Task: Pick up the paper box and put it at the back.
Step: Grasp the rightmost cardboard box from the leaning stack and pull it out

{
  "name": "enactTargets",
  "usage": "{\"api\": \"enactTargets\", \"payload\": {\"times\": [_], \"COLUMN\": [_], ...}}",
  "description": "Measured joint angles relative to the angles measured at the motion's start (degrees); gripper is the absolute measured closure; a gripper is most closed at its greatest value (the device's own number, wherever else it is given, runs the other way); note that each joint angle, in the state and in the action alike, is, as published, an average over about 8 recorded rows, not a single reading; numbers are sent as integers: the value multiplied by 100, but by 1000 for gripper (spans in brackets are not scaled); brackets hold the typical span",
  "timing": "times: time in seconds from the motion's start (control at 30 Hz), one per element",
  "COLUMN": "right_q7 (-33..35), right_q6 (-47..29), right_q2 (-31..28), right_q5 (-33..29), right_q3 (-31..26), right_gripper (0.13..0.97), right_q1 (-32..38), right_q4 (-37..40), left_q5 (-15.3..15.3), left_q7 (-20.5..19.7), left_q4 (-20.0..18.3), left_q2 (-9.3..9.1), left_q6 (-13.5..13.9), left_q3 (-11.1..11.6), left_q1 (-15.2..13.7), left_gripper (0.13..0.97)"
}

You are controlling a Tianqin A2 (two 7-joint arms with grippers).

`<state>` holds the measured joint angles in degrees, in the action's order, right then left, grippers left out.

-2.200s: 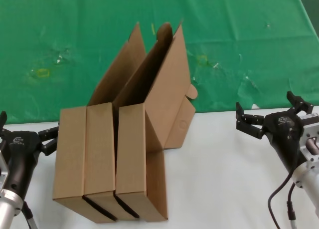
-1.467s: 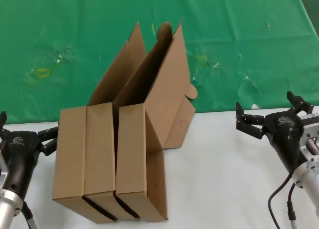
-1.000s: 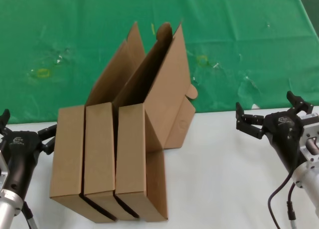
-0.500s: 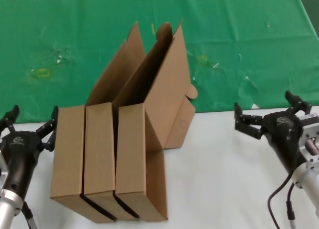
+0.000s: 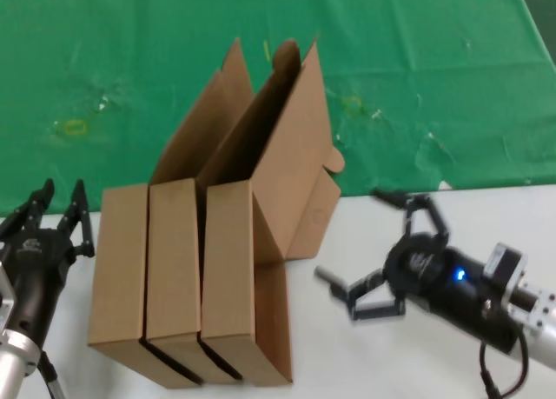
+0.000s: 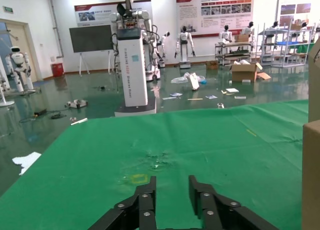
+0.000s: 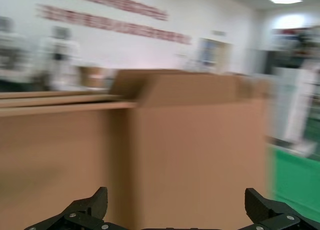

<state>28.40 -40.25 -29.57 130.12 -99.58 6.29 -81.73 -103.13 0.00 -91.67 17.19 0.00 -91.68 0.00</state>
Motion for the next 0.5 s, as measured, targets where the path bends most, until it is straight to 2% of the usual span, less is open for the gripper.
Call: {"api": "enactTargets", "payload": {"times": [0.07,0.2,0.5], "right_q7": [164,309,437], "right_q6": [-488,-1309,-2166], "right_q2": [-192,-264,1], "right_q5": [151,45,-610], "right_q3": [-274,-596,-873], "right_gripper": [129,129,129], "right_q1": [177,481,746], "right_q4": [202,569,901], "left_q5": [0,0,0], "left_q7": [0,0,0], "left_q4": [0,0,0], "left_q2": [0,0,0], "left_q6": [0,0,0], "left_q3": [0,0,0], "left_q1": [0,0,0], "left_gripper": [781,781,902]}}
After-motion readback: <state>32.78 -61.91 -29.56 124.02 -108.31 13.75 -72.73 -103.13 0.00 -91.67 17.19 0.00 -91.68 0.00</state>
